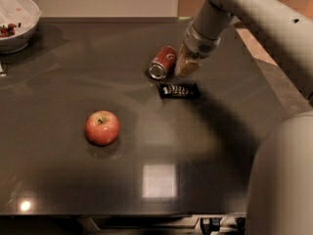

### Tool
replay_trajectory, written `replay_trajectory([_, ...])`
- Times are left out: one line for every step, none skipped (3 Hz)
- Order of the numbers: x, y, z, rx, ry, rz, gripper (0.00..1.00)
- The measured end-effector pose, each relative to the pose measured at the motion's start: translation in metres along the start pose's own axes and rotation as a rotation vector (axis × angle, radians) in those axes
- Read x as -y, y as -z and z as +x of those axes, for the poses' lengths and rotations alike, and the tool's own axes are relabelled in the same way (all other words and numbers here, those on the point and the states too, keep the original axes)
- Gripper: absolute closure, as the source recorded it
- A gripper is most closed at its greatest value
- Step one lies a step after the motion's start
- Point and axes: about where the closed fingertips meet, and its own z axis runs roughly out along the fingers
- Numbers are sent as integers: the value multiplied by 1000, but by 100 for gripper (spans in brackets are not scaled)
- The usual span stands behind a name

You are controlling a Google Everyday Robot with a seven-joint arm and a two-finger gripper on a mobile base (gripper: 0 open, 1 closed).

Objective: Move rxbar chocolate near coke can

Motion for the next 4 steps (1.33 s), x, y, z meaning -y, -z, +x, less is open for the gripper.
replay_trajectory([0, -3, -1, 2, 1, -4, 59])
replay_trajectory([0, -6, -1, 2, 2, -6, 36])
replay_trajectory([0, -9, -2, 3, 3, -9, 12])
replay_trajectory([1, -11, -2, 4, 3, -12, 0])
